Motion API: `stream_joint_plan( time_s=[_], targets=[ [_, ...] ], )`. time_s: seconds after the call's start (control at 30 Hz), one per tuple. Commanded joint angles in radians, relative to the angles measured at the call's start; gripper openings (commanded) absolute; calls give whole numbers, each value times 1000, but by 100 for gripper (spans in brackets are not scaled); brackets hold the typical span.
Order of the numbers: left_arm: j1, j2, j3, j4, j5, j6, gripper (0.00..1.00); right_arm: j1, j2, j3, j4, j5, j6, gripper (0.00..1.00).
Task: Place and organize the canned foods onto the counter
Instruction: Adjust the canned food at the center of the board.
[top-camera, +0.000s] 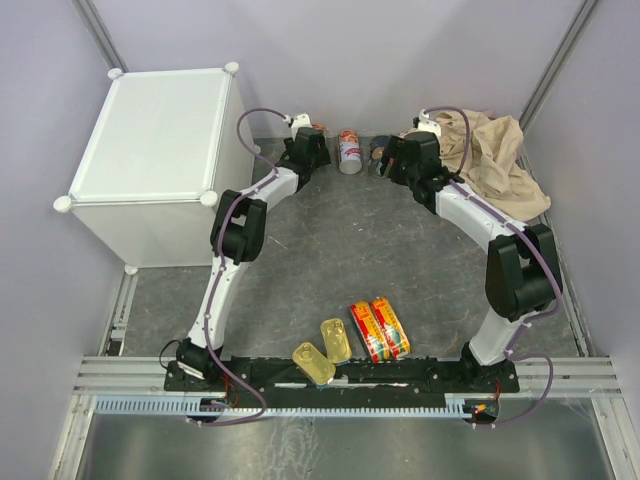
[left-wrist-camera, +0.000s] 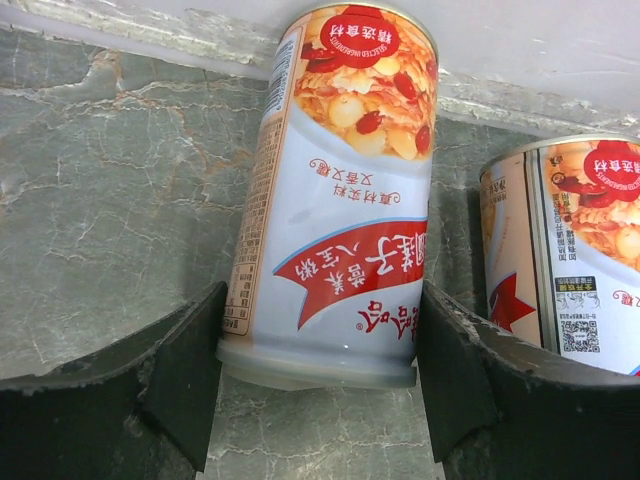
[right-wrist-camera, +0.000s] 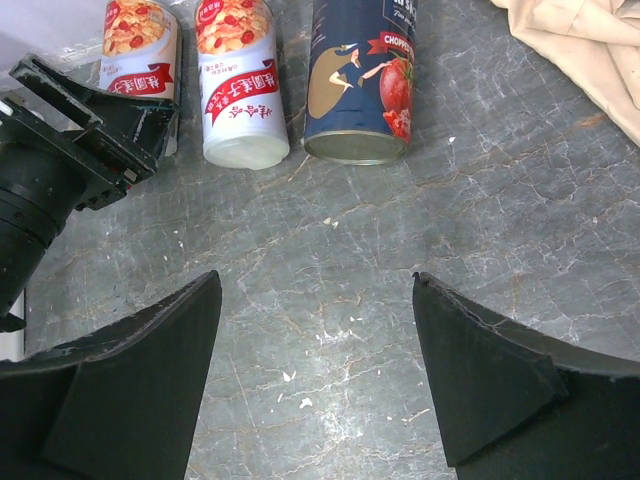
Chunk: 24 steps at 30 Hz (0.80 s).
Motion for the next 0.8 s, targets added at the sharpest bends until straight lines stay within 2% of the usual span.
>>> stream_joint_plan(
  time_s=[0.0,0.1,0.2,0.77],
  targets=[
    [8,-53,-60,56,65,-31,64,5,-33,16,33,5,-12,85],
    [10,-85,-106,82,88,-33,49,5,-48,0,28,12,-19,84],
    [9,-121,-153,93,96,-34,43,6,-65,-17,22,13,-22,85],
    [-5,-360,-330,75,142,-32,35,35,-167,-102,-12,26,-19,84]
  ],
)
